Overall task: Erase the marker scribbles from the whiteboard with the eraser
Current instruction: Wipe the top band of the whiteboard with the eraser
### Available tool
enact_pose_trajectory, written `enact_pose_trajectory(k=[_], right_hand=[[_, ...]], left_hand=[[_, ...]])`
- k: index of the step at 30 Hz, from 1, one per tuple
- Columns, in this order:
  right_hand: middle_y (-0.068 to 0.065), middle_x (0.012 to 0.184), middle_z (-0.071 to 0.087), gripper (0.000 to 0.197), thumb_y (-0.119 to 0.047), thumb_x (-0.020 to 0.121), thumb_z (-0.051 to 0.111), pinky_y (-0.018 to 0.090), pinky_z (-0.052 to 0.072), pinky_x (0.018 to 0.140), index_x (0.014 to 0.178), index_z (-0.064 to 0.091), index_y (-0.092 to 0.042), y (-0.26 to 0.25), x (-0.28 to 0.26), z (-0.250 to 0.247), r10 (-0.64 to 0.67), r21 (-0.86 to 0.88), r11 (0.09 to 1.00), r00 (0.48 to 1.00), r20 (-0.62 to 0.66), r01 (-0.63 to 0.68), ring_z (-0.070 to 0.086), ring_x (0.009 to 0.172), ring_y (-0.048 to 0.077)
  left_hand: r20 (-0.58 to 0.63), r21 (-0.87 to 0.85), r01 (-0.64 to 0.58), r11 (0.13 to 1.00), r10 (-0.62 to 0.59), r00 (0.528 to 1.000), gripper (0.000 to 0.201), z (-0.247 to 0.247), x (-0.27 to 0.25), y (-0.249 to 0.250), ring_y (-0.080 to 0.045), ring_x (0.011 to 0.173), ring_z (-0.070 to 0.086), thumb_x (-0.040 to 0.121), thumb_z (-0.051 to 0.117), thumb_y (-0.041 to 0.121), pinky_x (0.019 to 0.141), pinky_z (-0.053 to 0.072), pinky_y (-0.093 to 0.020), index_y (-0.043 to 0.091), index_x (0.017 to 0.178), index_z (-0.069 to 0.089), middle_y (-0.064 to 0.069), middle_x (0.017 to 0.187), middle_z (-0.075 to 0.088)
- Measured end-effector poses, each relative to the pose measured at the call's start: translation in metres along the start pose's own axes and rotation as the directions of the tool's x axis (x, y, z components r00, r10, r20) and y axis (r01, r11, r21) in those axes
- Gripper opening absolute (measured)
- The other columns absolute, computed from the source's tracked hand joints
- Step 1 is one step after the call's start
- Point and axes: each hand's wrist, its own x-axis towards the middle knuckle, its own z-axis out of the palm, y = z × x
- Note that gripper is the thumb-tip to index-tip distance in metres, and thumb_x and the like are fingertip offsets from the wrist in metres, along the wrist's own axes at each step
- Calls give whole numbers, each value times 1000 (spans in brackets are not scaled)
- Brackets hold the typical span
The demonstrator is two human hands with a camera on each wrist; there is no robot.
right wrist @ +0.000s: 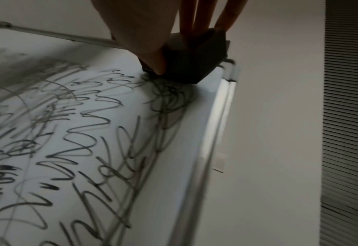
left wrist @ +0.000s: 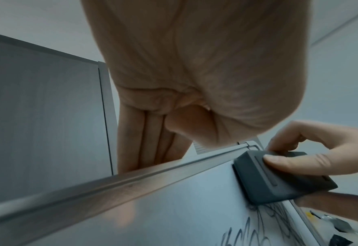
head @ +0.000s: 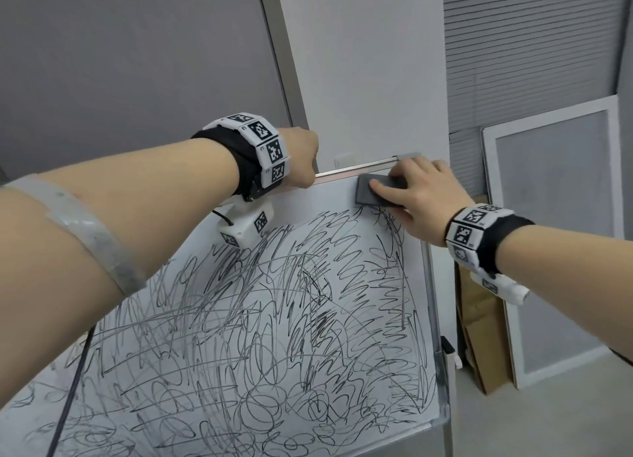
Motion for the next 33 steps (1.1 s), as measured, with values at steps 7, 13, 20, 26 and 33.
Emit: enact_pose_trajectory(k=[7, 13, 20, 26, 33], right_hand=[[14, 103, 55, 47, -19, 83, 64, 43, 38, 73, 130, 61, -21, -52, 14, 18, -79, 68, 995, 997, 7, 78, 50, 88, 32], [14, 104, 56, 51, -19, 79, 70, 46, 37, 79, 129, 61, -23, -6, -16, 6, -1, -2, 1000, 997, 77, 1, 53, 88, 32], [13, 103, 54, 47, -19, 78, 73, 47, 37, 79, 124, 63, -22, 29, -34, -10, 126, -133, 984, 989, 78, -115, 52, 89, 33], [16, 102, 55, 46, -24, 80, 70, 42, 36, 73, 125, 64, -19, -2, -13, -5, 86, -43, 996, 994, 65, -83, 51, 88, 34], [14, 101, 53, 56, -33, 81, 73, 41, 39, 71, 132, 57, -15, -31, -42, 14, 255, 32, 965, 961, 109, -260, 52, 85, 33]], left_hand=[[83, 114, -43, 993, 34, 996, 71, -1, -3, 11, -18, 81, 53, 81, 46, 9, 48, 29, -20, 41, 144, 46, 0, 111, 61], [70, 181, -91, 979, 80, 994, 74, 2, 0, 14, -22, 87, 48, 83, 44, 9, 49, 28, -21, 43, 148, 38, -4, 126, 61], [4, 9, -89, 996, 89, 996, 46, 10, 11, 12, -27, 64, 45, 74, 43, 4, 50, 29, -20, 26, 104, 70, 2, 66, 48], [30, 41, -81, 996, 80, 996, 14, 1, 8, 27, -25, 57, 34, 69, 45, 4, 49, 25, -24, 16, 77, 48, -7, 69, 42], [76, 117, -118, 986, 110, 991, 85, 14, 7, 29, -34, 102, 61, 83, 43, 10, 76, 52, -33, 43, 155, 11, -12, 133, 57]])
